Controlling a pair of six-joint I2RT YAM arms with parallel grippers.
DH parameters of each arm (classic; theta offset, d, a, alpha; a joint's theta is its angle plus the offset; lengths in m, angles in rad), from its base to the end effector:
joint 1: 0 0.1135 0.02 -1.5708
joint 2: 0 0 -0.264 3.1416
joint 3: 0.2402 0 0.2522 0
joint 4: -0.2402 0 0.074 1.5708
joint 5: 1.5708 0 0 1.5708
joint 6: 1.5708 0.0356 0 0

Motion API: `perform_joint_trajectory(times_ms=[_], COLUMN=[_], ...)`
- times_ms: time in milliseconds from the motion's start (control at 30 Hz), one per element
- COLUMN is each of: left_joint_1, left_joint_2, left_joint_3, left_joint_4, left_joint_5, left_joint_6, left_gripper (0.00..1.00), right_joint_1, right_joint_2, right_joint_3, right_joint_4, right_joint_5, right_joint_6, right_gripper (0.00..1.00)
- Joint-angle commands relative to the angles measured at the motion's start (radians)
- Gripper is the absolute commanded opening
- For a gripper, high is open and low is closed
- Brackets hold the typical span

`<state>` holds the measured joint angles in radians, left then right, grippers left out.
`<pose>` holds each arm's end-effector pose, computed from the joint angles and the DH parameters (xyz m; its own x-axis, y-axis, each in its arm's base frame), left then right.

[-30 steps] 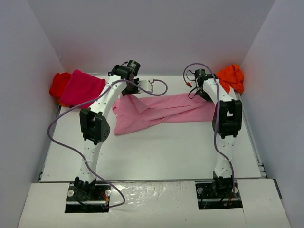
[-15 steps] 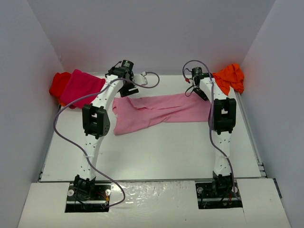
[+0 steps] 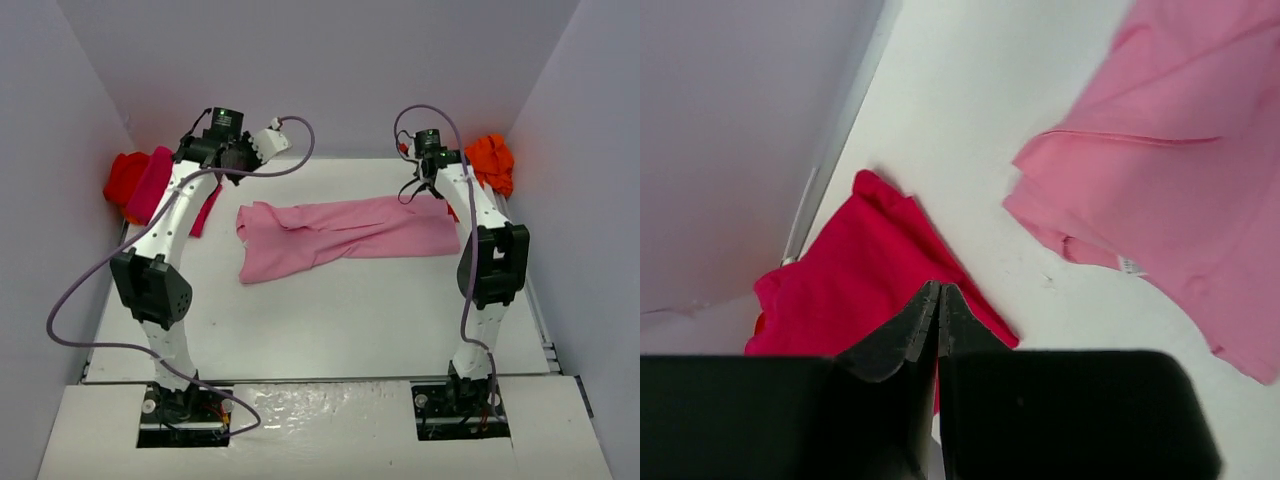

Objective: Fold and stack the t-shirts
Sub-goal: Fold the other side of the tshirt into a rectangle

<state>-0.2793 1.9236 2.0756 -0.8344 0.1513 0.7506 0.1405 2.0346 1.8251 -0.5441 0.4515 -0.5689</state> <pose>0.4109 -0.1234 0.3888 -0.1807 0.7533 -0.6324 0.6950 0.5527 0.4598 0.4651 0.0501 0.2848 -0.6726 -0.5847 -0.4535 -0.2057 0.7365 -0.6444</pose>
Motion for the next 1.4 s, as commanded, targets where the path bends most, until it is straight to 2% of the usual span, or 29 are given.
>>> perform_joint_trajectory(times_ms=[0, 167, 333, 433, 600, 1000, 1100, 1133, 1167, 1233, 1367], left_joint_1=[-0.06, -0.142, -0.182, -0.187, -0.191, -0.204, -0.207, -0.208, -0.207, -0.204, -0.212], left_joint_2=[-0.094, -0.117, -0.019, 0.083, 0.243, 0.437, 0.472, 0.48, 0.483, 0.48, 0.487], left_joint_3=[-0.122, -0.305, -0.268, -0.209, -0.015, 0.21, 0.248, 0.246, 0.245, 0.254, 0.323], left_joint_4=[-0.152, -0.084, -0.076, -0.058, -0.116, -0.163, -0.113, -0.016, 0.003, 0.139, 0.189], left_joint_5=[0.185, 0.175, 0.208, 0.215, 0.214, 0.125, 0.053, -0.024, -0.056, -0.1, -0.176], left_joint_6=[0.011, 0.016, -0.006, -0.02, -0.017, -0.002, -0.016, -0.053, -0.07, -0.11, -0.145], left_gripper=[0.0, 0.0, 0.0, 0.0, 0.0, 0.0, 0.0, 0.0, 0.0, 0.0, 0.0], right_joint_1=[0.052, 0.06, 0.071, 0.074, 0.076, 0.08, 0.082, 0.082, 0.083, 0.085, 0.085], right_joint_2=[-0.126, -0.113, -0.054, -0.042, -0.062, -0.081, -0.077, -0.079, -0.081, -0.086, -0.093], right_joint_3=[-0.181, -0.233, -0.224, -0.255, -0.318, -0.359, -0.366, -0.369, -0.371, -0.38, -0.398], right_joint_4=[0.001, 0.005, 0.013, 0.026, 0.059, 0.098, 0.102, 0.102, 0.104, 0.107, 0.115], right_joint_5=[-0.054, -0.129, -0.153, -0.142, -0.136, -0.094, -0.088, -0.088, -0.087, -0.085, -0.073], right_joint_6=[0.029, 0.035, 0.092, 0.12, 0.136, 0.155, 0.155, 0.155, 0.156, 0.156, 0.152], right_gripper=[0.0, 0.0, 0.0, 0.0, 0.0, 0.0, 0.0, 0.0, 0.0, 0.0, 0.0])
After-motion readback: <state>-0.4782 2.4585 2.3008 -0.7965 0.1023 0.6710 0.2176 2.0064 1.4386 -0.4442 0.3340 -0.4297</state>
